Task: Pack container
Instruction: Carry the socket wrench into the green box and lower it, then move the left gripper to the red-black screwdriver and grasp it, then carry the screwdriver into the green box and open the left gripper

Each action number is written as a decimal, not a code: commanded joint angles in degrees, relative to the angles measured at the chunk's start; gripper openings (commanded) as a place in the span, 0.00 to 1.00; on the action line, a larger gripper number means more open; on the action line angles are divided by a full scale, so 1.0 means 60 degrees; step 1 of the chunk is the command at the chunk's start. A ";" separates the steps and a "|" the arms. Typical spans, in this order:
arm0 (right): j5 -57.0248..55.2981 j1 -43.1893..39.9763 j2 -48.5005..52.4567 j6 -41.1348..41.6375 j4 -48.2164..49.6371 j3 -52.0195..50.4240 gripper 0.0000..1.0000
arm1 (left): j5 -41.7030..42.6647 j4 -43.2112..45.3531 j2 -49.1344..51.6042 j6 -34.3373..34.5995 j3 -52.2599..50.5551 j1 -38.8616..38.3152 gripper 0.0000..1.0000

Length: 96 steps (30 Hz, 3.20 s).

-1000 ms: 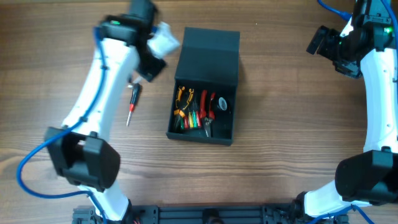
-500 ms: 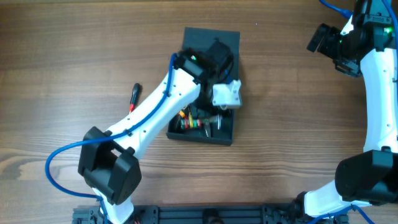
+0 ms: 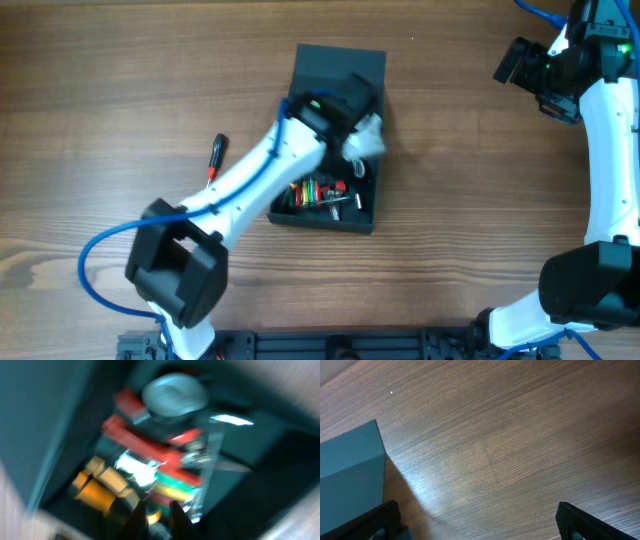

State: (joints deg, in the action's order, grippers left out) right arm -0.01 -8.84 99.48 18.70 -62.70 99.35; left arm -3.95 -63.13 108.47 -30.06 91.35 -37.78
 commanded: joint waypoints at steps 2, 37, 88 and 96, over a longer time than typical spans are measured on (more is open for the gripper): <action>0.0087 -0.0015 0.0069 -0.0102 0.0025 -0.0080 1.00 | -0.0211 -0.0342 0.0066 0.3949 0.0036 0.2375 0.40; 0.0087 -0.0011 0.0073 -0.0113 0.0295 -0.0080 0.99 | 0.0962 0.3067 0.1730 0.4309 -0.2262 0.6062 0.42; 0.0091 -0.0011 0.0073 -0.0106 0.0299 -0.0080 0.99 | 0.1967 -0.1264 0.0933 -0.2579 0.0452 -0.0404 1.00; 0.1024 -0.0011 0.0069 -0.0113 0.0251 -0.0080 0.86 | 0.1971 -0.1355 0.0616 0.0270 0.2076 0.0674 1.00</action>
State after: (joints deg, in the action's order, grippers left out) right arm 0.97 -8.84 99.48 18.74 -60.84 99.35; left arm 6.76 -71.79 113.80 -37.71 98.15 -37.93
